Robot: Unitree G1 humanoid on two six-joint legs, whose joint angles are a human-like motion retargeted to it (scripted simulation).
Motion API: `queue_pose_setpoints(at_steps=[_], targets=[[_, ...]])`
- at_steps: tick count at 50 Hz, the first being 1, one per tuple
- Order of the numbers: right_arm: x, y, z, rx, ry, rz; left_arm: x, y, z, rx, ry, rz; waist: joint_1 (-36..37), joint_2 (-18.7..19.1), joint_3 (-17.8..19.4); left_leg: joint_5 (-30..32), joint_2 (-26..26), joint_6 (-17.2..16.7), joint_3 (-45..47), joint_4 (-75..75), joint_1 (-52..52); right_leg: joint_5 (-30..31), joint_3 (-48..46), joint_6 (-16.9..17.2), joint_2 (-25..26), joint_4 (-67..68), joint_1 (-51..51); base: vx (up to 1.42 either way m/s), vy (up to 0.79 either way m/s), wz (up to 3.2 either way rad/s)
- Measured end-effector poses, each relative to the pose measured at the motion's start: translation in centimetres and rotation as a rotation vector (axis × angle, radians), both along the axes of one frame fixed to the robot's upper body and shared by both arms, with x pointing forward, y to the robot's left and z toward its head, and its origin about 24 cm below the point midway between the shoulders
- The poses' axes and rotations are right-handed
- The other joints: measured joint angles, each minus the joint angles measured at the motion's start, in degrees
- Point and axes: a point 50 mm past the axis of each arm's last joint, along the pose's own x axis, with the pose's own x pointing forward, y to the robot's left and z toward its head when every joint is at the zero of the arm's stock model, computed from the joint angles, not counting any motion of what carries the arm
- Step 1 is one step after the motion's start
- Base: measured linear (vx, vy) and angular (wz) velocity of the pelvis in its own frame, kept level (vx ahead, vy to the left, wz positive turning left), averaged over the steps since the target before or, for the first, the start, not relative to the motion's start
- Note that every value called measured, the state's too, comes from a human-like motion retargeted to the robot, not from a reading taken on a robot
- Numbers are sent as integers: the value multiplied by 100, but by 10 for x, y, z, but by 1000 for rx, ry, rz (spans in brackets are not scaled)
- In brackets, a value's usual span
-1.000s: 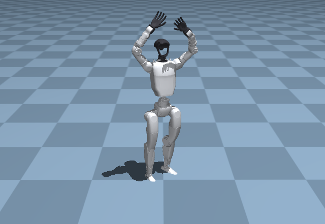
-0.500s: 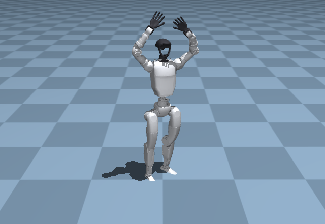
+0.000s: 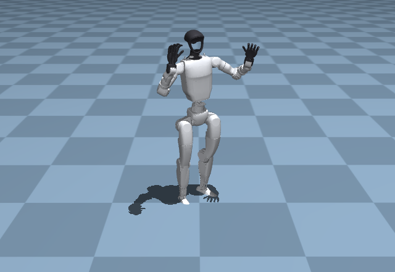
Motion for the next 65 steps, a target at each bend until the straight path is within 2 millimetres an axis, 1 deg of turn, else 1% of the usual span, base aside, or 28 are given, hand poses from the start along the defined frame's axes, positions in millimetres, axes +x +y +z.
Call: queue_pose_setpoints(at_steps=[2,5,8,10,12,14,16,18,21,25,30,38,43,46,52,55,60,65], targets=[[3,-7,-22,95,74,-13,2,5,-34,-84,101,12,96,1,57,41,-11,28,-12,-27,8,9,-17,-16,-11,-13,0,0,0,0],[8,-9,-55,211,214,-18,0,4,-84,-186,257,16,215,21,150,80,-34,68,-44,-34,6,10,-52,-41,-34,-30,7,0,0,0],[15,-3,-84,290,388,14,-3,-9,-128,-252,422,-13,297,59,253,135,-59,84,-72,-39,6,19,-103,-59,-63,-31,14,0,0,0],[19,5,-100,324,504,54,-6,-21,-152,-284,527,-52,336,85,324,175,-76,91,-91,-43,9,24,-141,-62,-85,-26,20,0,0,0],[24,15,-114,342,614,107,-8,-36,-173,-304,626,-108,363,111,394,214,-92,96,-114,-45,13,26,-182,-58,-107,-9,26,0,0,0],[27,25,-124,346,705,166,-10,-52,-188,-316,712,-176,377,138,459,250,-106,91,-133,-48,17,26,-227,-56,-128,12,31,-3,0,6],[30,37,-129,337,771,226,-11,-68,-199,-318,781,-248,382,165,521,284,-116,84,-147,-50,17,26,-275,-53,-147,36,32,-5,0,13],[32,47,-130,322,810,282,-12,-83,-205,-312,828,-318,381,187,580,315,-120,71,-157,-52,16,26,-320,-49,-160,67,30,-6,0,13],[32,60,-127,292,830,349,-12,-99,-206,-278,860,-404,380,201,660,351,-116,49,-172,-52,12,21,-389,-45,-172,120,23,-5,0,13],[33,72,-122,258,837,407,-11,-109,-201,-235,862,-468,375,178,753,383,-103,12,-187,-52,13,4,-484,-47,-181,188,19,-1,0,3],[36,79,-120,242,851,430,-10,-116,-195,-211,839,-494,348,107,829,414,-95,-26,-207,-53,30,-23,-592,-49,-200,263,30,0,0,0],[42,83,-119,229,883,415,-6,-123,-182,-183,763,-481,254,-44,928,443,-117,-40,-242,-60,95,-144,-725,-107,-267,486,30,0,0,0],[48,96,-119,181,956,468,-5,-131,-172,-126,740,-504,203,-136,983,433,-134,-50,-259,-61,164,-260,-775,-156,-317,685,30,0,0,0],[49,110,-117,122,1008,539,-5,-140,-159,-73,703,-545,185,-181,999,422,-141,-56,-272,-60,210,-311,-796,-178,-341,779,47,0,0,0],[44,135,-105,-15,1059,662,-10,-159,-114,62,519,-629,172,-241,967,389,-144,-47,-334,-58,299,-346,-815,-213,-360,842,141,0,0,0],[40,141,-97,-67,1058,693,-14,-164,-97,113,449,-639,186,-259,950,366,-140,-40,-369,-56,344,-342,-825,-226,-358,830,210,0,0,0],[38,144,-89,-109,1074,690,-17,-168,-83,167,400,-632,204,-277,924,334,-131,-17,-427,-54,419,-317,-829,-246,-346,786,331,0,0,0],[39,142,-89,-116,1118,668,-18,-172,-81,190,407,-638,201,-283,923,307,-120,-6,-479,-51,484,-285,-837,-255,-332,737,440,0,0,0]])
